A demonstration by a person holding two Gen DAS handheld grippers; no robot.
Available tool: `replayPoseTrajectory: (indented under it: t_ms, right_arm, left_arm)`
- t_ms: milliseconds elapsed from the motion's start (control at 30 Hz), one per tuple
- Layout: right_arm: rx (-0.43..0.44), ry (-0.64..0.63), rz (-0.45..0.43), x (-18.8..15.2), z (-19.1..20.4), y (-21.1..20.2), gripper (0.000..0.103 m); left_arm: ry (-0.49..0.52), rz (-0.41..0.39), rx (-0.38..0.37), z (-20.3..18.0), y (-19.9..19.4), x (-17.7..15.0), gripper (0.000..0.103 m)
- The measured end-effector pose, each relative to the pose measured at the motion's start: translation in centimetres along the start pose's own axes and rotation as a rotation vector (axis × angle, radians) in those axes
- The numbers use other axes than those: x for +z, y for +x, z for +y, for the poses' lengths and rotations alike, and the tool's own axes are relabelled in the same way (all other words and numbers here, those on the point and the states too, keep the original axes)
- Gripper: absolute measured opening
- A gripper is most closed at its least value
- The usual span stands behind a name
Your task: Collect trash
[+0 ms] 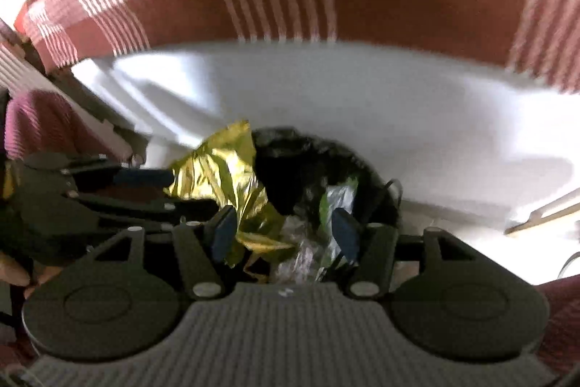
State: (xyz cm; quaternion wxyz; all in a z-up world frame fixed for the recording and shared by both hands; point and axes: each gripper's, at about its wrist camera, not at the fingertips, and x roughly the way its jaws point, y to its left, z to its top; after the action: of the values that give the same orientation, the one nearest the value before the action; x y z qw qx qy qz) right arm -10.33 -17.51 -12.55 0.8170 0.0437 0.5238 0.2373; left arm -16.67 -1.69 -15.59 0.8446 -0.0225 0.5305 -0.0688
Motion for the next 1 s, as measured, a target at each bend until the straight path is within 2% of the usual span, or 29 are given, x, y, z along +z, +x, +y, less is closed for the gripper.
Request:
replayPoseTrajectory:
  t_ms: [300,533,733,1000]
  right_arm:
    - [-0.113,0.001,-0.146,-0.5,0.2,-8.4,0.075]
    - [-0.172,-0.056,-0.189,-2.3,1.5,-13.5,0.079]
    - [-0.167,-0.096,-0.237,-3.1,3.4,-14.8,0.08]
    - [-0.117,-0.122,-0.252,-2.7,4.9,-14.1,0.081]
  left_arm:
    - [0.028,-0.126,-0.009,-0.3,-4.5,-0.7,0.068]
    - [0.017,-0.19,0.003,0.0,-7.1,-1.1,0.076]
    - [0.024,-0.238,0.012,-0.1,-8.5,-1.9,0.079]
    - [0.018,-0.262,0.026,-0.2,-9.9,-1.8,0.082]
